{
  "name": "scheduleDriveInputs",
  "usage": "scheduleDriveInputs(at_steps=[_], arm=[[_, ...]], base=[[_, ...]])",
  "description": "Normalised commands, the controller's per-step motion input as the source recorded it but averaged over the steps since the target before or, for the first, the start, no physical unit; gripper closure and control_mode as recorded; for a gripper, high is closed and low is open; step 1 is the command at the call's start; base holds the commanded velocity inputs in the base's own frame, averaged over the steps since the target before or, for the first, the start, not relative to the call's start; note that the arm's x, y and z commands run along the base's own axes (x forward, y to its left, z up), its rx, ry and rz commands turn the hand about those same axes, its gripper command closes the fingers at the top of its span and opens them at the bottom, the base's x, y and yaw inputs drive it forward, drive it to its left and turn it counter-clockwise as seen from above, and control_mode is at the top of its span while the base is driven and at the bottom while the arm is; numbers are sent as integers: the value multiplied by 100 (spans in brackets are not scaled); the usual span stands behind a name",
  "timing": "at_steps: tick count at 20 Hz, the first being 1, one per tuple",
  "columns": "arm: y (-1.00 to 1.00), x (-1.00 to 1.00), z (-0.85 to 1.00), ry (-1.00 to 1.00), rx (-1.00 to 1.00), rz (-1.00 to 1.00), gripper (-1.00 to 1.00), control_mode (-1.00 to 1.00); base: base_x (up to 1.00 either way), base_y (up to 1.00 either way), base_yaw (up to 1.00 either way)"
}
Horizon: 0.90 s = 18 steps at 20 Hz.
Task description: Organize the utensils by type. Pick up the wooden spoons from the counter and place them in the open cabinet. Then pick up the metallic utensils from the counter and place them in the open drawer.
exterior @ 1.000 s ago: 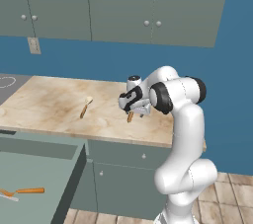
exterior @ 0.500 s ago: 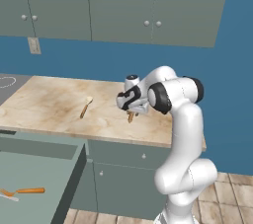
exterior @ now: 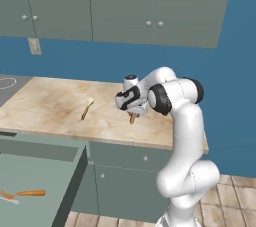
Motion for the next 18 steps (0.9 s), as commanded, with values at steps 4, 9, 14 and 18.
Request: scheduleDriveInputs(at_steps=[4,9,14,18], arm=[[-16,0,-6,0,2,0,100,-100],[-2,0,-3,0,5,7,100,-100],[0,-2,41,0,1,9,100,-100],[0,-34,50,0,0,6,100,-100]], base=[[0,0,0],[0,0,0],[0,0,0],[0,0,0]])
